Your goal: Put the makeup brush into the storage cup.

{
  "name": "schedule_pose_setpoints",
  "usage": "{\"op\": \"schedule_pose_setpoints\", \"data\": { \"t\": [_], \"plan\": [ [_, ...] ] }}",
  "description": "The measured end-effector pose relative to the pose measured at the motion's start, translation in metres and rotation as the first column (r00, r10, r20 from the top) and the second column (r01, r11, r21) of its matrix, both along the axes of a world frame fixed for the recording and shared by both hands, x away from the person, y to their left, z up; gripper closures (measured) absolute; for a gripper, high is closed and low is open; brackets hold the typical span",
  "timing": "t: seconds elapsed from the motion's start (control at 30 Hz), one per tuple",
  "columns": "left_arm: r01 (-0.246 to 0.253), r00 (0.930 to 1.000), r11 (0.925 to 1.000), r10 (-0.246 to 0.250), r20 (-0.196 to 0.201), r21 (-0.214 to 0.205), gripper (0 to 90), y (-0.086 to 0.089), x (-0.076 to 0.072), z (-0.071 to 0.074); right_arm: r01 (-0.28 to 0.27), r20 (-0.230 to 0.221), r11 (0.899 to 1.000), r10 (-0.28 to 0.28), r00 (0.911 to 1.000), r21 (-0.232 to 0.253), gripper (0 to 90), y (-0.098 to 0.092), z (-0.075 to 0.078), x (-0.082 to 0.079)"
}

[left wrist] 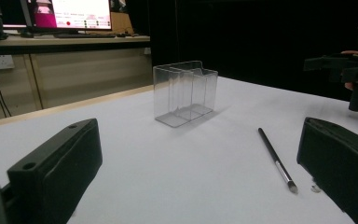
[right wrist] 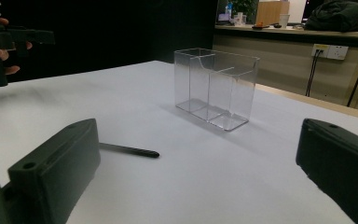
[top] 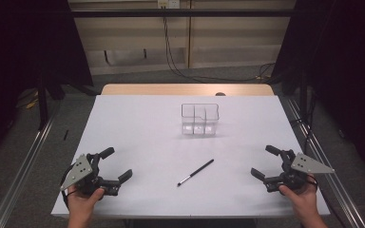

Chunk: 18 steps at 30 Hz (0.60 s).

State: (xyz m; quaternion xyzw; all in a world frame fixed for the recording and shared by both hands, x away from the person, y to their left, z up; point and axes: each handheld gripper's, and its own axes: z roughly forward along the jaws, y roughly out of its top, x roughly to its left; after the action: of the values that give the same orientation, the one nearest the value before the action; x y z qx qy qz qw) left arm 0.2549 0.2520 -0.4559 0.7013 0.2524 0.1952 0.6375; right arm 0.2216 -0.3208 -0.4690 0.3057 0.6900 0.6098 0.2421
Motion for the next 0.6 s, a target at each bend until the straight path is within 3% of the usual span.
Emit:
{"op": "schedule_pose_setpoints", "data": {
  "t": [0.6],
  "plan": [
    [-0.008, 1.0, 1.0, 0.008, -0.002, -0.004, 0.0, -0.0058, 0.0017, 0.003, -0.014, 0.01, 1.0, 0.014, 0.9998, -0.002, 0.0, 0.0022, 0.0022, 0.0019]
  ]
}}
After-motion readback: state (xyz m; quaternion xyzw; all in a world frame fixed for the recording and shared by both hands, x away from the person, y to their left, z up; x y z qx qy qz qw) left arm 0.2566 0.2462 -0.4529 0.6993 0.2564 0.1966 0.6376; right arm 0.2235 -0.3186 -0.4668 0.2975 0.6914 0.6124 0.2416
